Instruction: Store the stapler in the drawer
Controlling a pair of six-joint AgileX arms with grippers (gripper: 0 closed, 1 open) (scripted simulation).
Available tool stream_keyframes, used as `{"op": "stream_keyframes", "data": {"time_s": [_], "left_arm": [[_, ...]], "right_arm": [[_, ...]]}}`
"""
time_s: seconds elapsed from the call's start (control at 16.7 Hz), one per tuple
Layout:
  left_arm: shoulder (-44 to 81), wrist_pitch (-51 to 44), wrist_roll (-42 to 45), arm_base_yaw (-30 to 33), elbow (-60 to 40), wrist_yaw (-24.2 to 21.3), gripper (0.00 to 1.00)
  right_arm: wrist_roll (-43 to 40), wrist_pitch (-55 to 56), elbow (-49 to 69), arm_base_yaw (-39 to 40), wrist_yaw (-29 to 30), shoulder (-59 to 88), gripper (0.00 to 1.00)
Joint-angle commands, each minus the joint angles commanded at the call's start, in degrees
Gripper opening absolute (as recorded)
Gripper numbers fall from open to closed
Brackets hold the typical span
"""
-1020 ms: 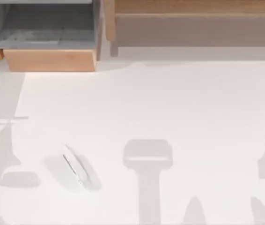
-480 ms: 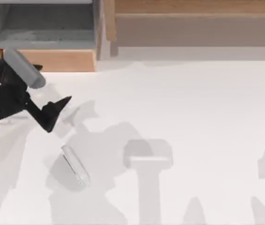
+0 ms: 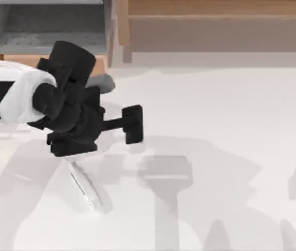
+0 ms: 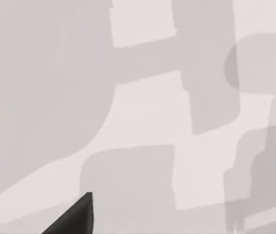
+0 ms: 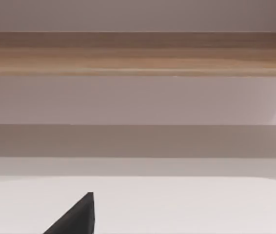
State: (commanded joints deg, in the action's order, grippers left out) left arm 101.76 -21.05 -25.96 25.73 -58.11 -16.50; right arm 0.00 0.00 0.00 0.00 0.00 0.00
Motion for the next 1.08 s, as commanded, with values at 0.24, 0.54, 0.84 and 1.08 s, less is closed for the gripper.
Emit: {"op": "stream_keyframes", "data": {"time_s": [0.24, 0.54, 0.84, 1.08], "left_arm": [[0.65, -22.03, -22.38, 4.91, -8.11, 9.18, 1.0], [0.11, -37.0, -37.44, 5.03, -12.73, 15.8, 1.0], [-0.17, -38.83, -39.27, 4.61, -13.18, 16.57, 1.0], [0.38, -37.77, -39.21, 4.7, -12.29, 16.5, 1.0]], "right_arm": [[0.0, 0.0, 0.0, 0.0, 0.0, 0.0, 1.0], [0.0, 0.0, 0.0, 0.0, 0.0, 0.0, 1.0], [0.0, 0.0, 0.0, 0.0, 0.0, 0.0, 1.0], [0.0, 0.0, 0.0, 0.0, 0.0, 0.0, 1.0]]}}
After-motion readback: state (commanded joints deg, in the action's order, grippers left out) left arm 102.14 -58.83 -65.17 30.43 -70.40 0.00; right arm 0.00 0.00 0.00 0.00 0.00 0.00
